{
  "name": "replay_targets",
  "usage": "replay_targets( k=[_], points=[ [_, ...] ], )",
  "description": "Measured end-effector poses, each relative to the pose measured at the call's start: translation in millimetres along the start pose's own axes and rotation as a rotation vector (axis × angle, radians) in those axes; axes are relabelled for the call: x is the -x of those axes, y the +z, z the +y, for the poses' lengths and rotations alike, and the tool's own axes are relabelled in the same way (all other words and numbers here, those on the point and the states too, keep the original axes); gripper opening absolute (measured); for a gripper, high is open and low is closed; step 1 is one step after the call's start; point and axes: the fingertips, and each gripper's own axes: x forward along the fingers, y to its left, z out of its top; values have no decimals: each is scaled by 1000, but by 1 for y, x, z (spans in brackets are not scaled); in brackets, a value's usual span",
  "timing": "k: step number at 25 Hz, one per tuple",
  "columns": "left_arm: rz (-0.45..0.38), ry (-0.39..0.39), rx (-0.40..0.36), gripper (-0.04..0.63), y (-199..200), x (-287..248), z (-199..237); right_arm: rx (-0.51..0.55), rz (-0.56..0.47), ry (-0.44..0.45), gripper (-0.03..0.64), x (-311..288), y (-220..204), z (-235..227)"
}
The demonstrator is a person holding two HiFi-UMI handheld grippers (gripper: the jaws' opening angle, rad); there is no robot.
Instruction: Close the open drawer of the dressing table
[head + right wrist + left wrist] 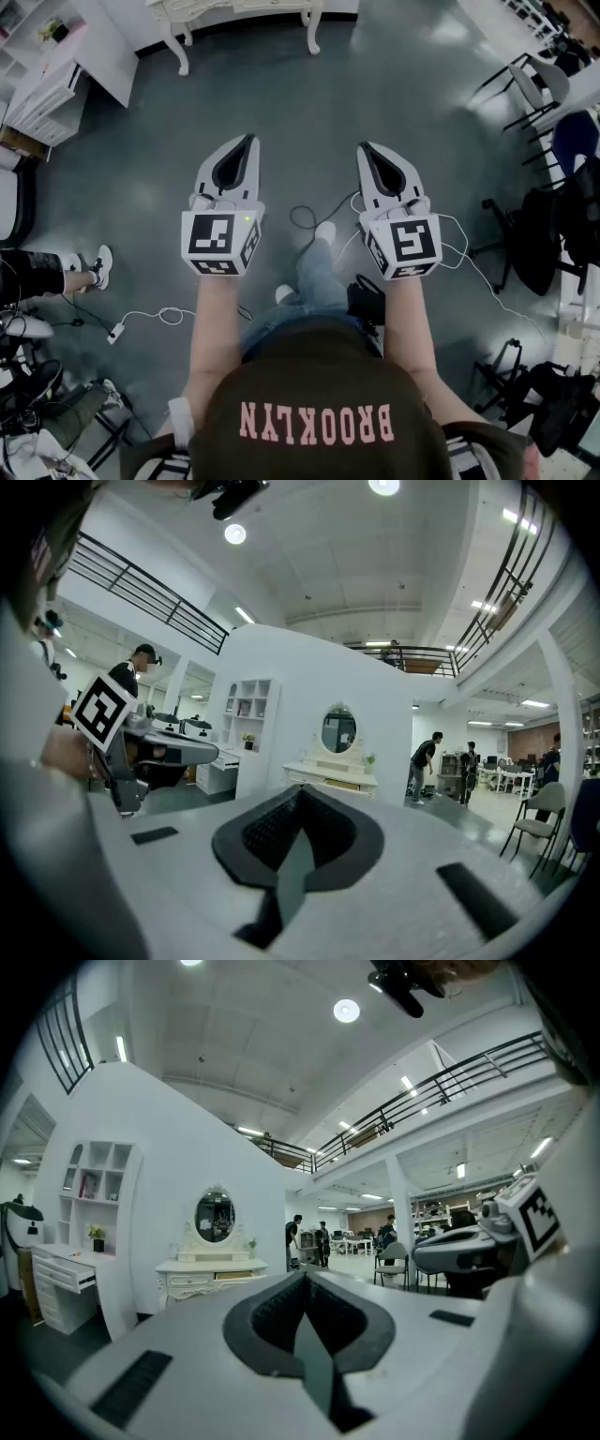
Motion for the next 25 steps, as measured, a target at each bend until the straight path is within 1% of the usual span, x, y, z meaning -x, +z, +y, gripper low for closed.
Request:
replay_targets(
  k=[5, 10, 15, 19, 25],
  points=[
    [-3, 12, -43, 6, 4, -39, 7, -11, -13, 15, -5, -33, -2, -25],
    [-7, 45, -67, 6, 9, -96, 28, -15, -27, 42, -5, -87, 0, -58],
    [-18, 90, -57, 6, 15, -168, 48, 2, -54, 103, -5, -146, 5, -99],
    [-28, 114, -42, 6, 16, -222, 53, 28, -61, 149, -5, -184, 6, -133],
    [-22, 115, -38, 7, 12, -277, 54, 26, -58, 161, -5, -224, 0, -172]
  ],
)
